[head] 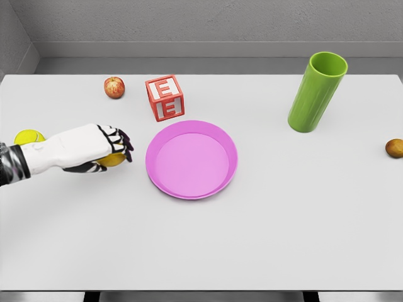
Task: Put the lemon on the plate with left arm
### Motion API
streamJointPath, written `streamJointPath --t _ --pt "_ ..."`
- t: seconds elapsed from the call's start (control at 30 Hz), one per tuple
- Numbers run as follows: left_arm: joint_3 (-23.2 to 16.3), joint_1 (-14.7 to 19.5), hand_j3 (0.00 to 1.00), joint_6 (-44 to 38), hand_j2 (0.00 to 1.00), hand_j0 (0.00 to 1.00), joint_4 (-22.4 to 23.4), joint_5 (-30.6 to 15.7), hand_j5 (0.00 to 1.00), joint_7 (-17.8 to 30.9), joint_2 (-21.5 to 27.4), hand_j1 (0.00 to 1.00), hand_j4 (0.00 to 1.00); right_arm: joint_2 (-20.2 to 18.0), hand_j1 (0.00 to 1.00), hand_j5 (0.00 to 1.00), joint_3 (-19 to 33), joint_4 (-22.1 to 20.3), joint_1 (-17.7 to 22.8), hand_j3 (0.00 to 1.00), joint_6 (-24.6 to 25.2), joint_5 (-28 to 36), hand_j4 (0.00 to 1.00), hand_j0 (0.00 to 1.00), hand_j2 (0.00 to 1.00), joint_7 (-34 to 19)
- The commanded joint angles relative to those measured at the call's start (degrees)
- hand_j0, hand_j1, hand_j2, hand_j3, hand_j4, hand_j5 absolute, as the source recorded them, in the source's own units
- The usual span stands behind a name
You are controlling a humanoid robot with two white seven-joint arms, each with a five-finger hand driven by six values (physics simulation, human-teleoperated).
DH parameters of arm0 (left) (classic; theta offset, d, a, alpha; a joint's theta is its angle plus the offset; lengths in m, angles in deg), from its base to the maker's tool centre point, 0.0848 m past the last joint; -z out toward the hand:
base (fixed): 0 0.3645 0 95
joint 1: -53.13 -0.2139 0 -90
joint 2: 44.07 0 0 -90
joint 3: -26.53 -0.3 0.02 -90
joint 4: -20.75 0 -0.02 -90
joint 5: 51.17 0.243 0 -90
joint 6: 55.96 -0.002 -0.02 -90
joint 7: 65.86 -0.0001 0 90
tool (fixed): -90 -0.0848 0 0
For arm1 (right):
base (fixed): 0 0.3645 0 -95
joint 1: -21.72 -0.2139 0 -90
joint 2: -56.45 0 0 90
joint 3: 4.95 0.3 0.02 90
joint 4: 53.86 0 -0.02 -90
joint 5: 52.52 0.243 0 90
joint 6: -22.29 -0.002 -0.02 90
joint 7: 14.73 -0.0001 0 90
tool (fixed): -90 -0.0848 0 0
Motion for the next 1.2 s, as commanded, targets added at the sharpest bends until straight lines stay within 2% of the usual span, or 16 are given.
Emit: streamJointPath --t 0.0,0.3,0.57,0.83,1.03,1.07,1.1,1.13,1.17 --pt "-0.25 0.0 0.58 -0.11 0.58 0.58 -0.67 -0.31 0.58 0.0 -1.16 0.58 0.58 0.0 1.0 1.0 0.0 0.01 0.0 1.0 0.03 0.01 1.0 1.0 1.0 -0.01" --pt "-0.78 2.55 0.58 -0.11 0.58 0.58 -1.73 -0.31 0.58 0.09 -5.29 0.58 0.58 0.0 1.0 1.0 0.0 0.01 0.0 1.0 -0.06 0.01 1.0 1.0 1.0 -0.01" --pt "-1.04 3.08 0.57 -0.11 0.57 0.57 -2.61 -0.13 0.57 1.4 -8.81 0.57 0.57 0.0 1.0 1.0 0.0 0.01 0.0 1.0 0.03 0.01 1.0 1.0 1.0 -0.01" --pt "-3.5 4.22 0.58 -0.11 0.58 0.58 -3.13 -0.04 0.58 2.2 -12.06 0.58 0.58 0.0 1.0 1.0 0.0 0.01 0.0 1.0 -0.06 0.01 1.0 1.0 1.0 -0.01" --pt "-3.94 4.57 0.58 -0.11 0.58 0.58 -3.22 -0.04 0.58 3.69 -14.26 0.58 0.58 0.0 1.0 1.0 0.0 0.01 0.0 1.0 0.03 0.01 1.0 1.0 1.0 -0.01" --pt "-3.94 4.57 0.6 -0.11 0.6 0.6 -3.14 -0.04 0.6 3.69 -14.35 0.6 0.6 0.0 1.0 1.0 0.0 0.01 0.0 1.0 0.03 0.01 1.0 1.0 1.0 -0.01" --pt "-3.86 4.75 0.77 -0.11 0.77 0.77 -3.13 -0.04 0.77 3.69 -14.52 0.77 0.77 0.0 1.0 1.0 0.0 0.01 0.0 1.0 -0.06 0.01 1.0 1.0 1.0 -0.01" --pt "-3.86 4.92 1.0 -0.11 1.0 1.0 -3.05 -0.4 1.0 3.6 -15.22 1.0 1.0 0.0 1.0 1.0 0.0 0.01 0.0 1.0 0.03 0.01 1.0 1.0 1.0 -0.01" --pt "-3.86 4.92 1.0 -0.11 1.0 1.0 -3.05 -0.4 1.0 3.6 -15.4 1.0 1.0 0.0 1.0 1.0 0.0 0.01 0.0 1.0 -0.06 0.01 1.0 1.0 1.0 -0.01"
